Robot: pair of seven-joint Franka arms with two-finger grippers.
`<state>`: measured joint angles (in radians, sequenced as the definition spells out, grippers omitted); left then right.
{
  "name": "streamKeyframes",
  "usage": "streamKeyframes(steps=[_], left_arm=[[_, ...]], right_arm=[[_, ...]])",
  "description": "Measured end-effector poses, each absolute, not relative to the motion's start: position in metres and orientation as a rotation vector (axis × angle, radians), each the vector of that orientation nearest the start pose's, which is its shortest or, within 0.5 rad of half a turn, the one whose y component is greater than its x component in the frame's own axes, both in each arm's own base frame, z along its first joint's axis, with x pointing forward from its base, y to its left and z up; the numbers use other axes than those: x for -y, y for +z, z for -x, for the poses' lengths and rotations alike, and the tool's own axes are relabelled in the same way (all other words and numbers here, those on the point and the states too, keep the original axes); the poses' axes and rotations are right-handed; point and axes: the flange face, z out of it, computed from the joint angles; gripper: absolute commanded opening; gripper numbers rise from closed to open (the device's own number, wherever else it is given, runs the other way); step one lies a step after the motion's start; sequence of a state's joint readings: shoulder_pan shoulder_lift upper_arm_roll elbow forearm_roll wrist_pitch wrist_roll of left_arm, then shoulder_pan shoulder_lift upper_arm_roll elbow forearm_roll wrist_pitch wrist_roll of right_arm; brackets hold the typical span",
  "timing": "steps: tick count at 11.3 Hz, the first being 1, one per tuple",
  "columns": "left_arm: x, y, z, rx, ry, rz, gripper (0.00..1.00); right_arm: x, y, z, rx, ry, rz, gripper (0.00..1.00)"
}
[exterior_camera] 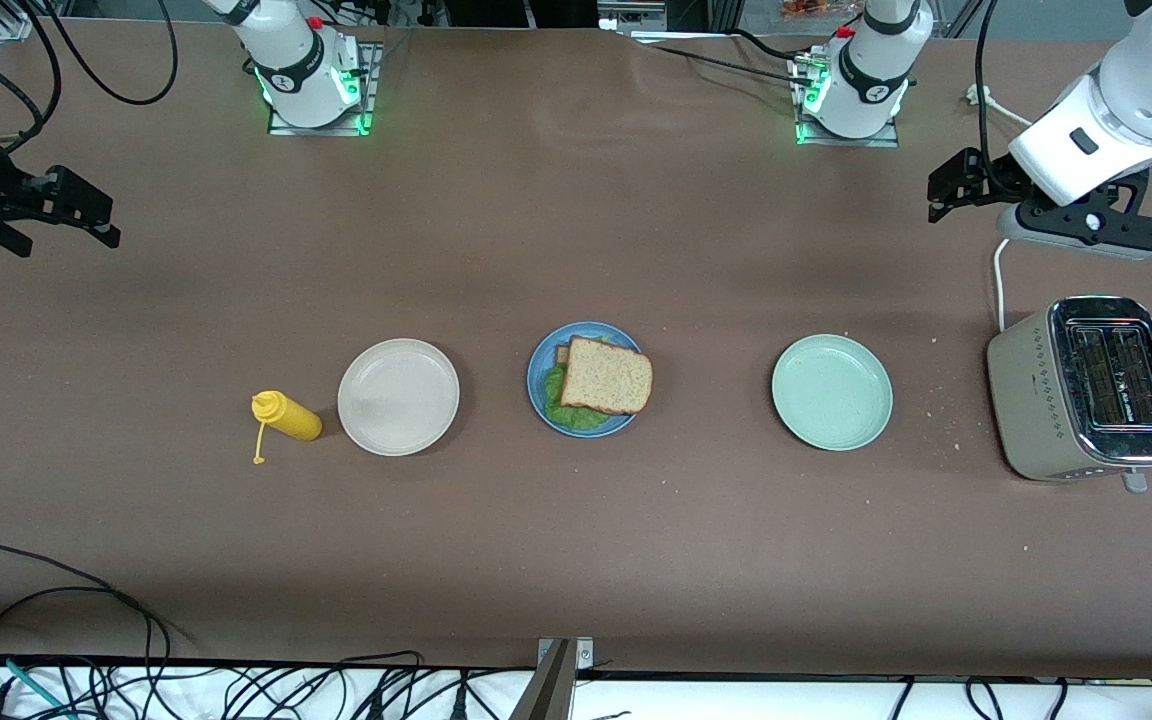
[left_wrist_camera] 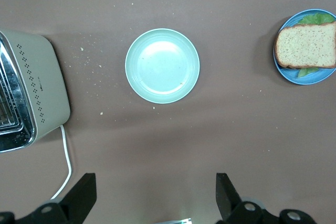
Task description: Make sandwich in blue plate with both arms
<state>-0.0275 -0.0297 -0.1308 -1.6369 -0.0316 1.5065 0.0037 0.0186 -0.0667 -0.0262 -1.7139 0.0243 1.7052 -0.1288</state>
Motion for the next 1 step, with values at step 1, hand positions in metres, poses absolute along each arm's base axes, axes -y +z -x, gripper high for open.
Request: streamKeyframes(steps=[1], left_arm=[[0.0891, 0.6044, -0.5293, -0.256, 0.162, 3.147, 1.00]], right_arm=[[0.0024, 0.6059, -0.5442, 0.185, -0.091, 3.114, 1.00]])
